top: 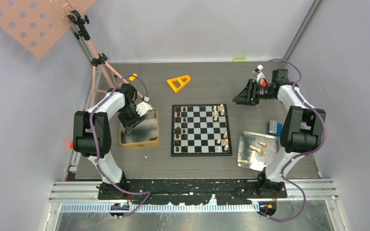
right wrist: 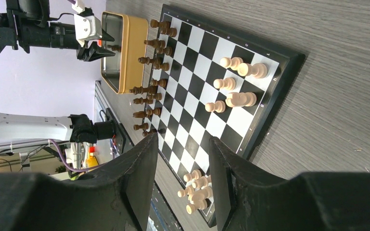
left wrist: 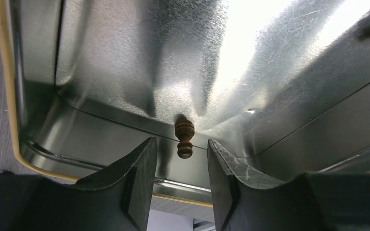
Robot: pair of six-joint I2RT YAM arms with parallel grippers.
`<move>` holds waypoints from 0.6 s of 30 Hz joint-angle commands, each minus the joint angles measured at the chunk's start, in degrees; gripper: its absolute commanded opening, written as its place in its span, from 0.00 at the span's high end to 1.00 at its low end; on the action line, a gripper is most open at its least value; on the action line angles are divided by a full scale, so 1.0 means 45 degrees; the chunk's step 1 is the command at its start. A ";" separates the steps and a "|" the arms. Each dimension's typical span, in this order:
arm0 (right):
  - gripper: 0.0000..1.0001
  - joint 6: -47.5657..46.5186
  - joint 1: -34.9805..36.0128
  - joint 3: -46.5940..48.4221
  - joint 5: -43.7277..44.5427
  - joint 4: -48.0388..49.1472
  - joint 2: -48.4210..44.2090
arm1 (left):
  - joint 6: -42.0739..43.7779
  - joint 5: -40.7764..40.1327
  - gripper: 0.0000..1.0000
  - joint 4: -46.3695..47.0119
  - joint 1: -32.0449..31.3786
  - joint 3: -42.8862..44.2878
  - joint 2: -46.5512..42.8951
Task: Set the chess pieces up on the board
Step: Pick up the chess piece from the storage box.
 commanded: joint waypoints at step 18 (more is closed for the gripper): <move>0.52 -0.0178 -0.0062 0.0306 -0.0394 0.0019 -0.0443 | 0.0498 -0.0510 0.79 -0.0834 0.0080 0.0208 0.0422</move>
